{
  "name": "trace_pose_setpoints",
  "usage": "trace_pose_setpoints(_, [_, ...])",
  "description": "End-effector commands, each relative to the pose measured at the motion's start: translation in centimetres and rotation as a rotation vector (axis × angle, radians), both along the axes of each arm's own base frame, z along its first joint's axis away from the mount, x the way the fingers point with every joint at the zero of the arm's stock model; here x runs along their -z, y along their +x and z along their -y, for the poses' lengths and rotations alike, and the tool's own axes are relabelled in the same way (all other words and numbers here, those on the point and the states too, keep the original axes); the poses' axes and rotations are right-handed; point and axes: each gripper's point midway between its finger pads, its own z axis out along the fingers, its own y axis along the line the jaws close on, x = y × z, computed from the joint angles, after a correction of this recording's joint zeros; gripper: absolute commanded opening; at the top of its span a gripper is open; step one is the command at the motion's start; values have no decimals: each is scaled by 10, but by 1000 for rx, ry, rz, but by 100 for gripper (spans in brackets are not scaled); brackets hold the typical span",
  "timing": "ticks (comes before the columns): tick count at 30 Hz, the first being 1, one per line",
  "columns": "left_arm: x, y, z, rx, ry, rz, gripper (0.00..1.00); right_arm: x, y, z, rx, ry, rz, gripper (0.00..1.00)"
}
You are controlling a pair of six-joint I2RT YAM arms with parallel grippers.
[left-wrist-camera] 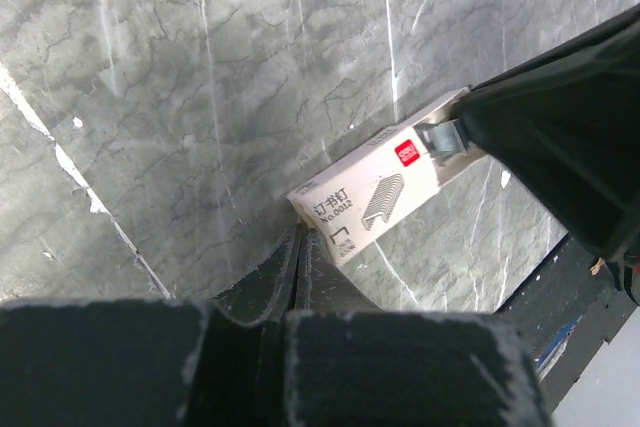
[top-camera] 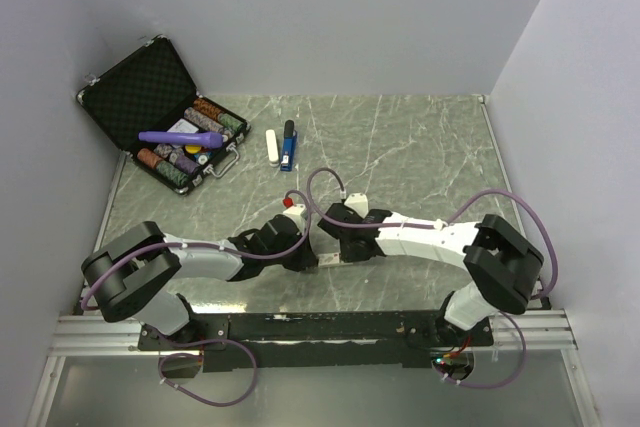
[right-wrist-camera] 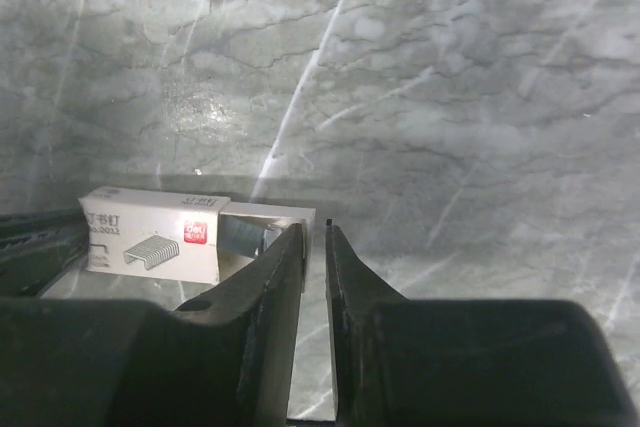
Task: Unload the staples from the stapler
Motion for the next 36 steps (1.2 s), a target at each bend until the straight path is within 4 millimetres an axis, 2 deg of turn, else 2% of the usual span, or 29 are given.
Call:
trace_pose_setpoints(1, [10,-8,-1,29,38,-19,1,-17,2,7,31,2,48,24])
trace_pose_setpoints(6, [10,-8,-1,32,38,-20,1,-25,4,10,37,-8,64,33])
trace_pose_setpoints(13, [9,-9,0,35,38,-17,1,-32,7,11,52,1,87,34])
trace_pose_setpoints(19, [9,-10,1,41,38,-16,1,-36,11,-6,20,60,85,39])
trace_pose_setpoints(22, [8,-9,1,37,36,-14,1,-36,12,-12,12,71,81,40])
trace_pose_setpoints(31, [7,-8,3,45,35,-7,1,-24,11,-8,32,54,70,40])
trace_pose_setpoints(36, [8,-7,6,52,35,-8,1,-19,14,6,91,35,77,35])
